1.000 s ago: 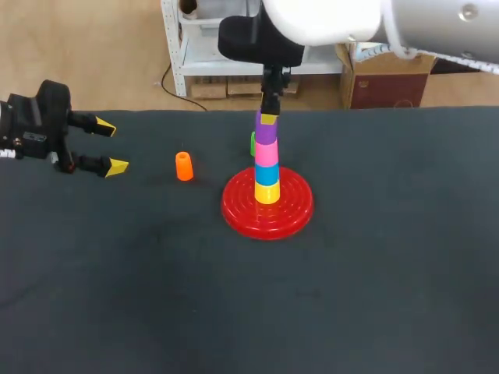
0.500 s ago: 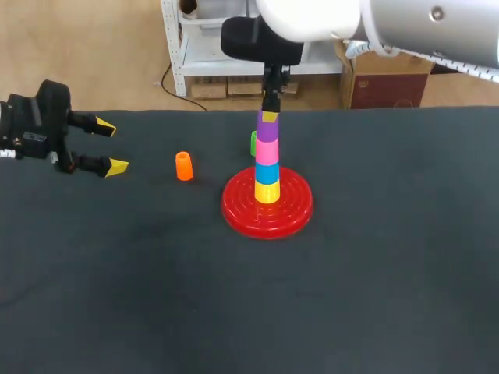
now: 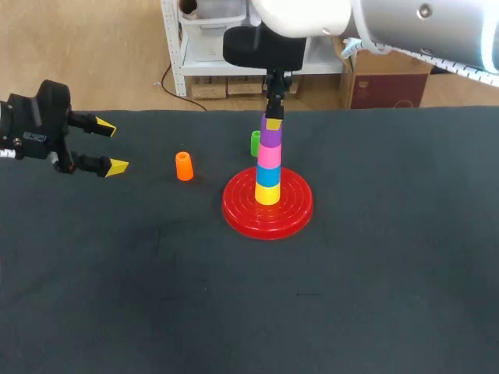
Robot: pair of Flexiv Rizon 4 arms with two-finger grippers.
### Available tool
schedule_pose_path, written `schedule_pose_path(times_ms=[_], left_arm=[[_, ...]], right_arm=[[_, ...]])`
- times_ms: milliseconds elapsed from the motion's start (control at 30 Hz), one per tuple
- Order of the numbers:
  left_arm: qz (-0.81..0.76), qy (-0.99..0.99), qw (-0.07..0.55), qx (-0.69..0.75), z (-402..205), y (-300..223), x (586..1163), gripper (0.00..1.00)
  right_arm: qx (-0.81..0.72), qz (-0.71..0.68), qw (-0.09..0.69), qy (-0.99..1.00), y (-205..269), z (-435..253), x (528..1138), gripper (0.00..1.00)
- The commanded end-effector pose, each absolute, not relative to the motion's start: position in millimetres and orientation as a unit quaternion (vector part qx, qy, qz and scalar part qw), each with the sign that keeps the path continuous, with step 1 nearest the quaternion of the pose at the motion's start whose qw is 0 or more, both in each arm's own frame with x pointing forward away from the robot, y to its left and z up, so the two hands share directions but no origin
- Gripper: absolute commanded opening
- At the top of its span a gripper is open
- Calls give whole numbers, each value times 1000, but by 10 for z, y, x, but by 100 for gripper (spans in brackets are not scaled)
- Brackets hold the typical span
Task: Pick up and stack the cylinders on the red base in this order: pink,purple,orange,green
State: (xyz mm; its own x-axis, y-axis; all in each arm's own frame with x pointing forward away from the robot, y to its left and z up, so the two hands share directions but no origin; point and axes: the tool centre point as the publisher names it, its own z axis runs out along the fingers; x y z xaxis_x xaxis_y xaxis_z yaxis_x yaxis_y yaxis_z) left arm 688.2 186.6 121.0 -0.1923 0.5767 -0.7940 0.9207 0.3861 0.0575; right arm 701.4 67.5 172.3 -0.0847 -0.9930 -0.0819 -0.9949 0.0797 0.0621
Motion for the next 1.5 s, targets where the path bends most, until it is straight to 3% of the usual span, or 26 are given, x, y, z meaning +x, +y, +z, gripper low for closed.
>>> schedule_pose_path(times_ms=[33, 400, 833, 1167, 1500], left_arm=[[-223, 737, 387, 506, 1197, 1871, 6865, 100], [-223, 737, 387, 506, 1197, 1871, 6865, 100], [-223, 737, 387, 506, 1197, 1871, 6865, 100], [-223, 737, 387, 506, 1197, 1871, 6865, 100], [-223, 737, 387, 506, 1197, 1871, 6865, 100]], right_arm=[[-672, 60, 16, 738, 636, 1694, 7080, 100], [-679, 88, 53, 727, 736, 2048, 7251, 100], [-728, 95, 40, 677, 1488, 1577, 7755, 100], [-745, 89, 2, 661, 1783, 1182, 7724, 100], [-745, 107, 22, 658, 2004, 995, 7684, 100]])
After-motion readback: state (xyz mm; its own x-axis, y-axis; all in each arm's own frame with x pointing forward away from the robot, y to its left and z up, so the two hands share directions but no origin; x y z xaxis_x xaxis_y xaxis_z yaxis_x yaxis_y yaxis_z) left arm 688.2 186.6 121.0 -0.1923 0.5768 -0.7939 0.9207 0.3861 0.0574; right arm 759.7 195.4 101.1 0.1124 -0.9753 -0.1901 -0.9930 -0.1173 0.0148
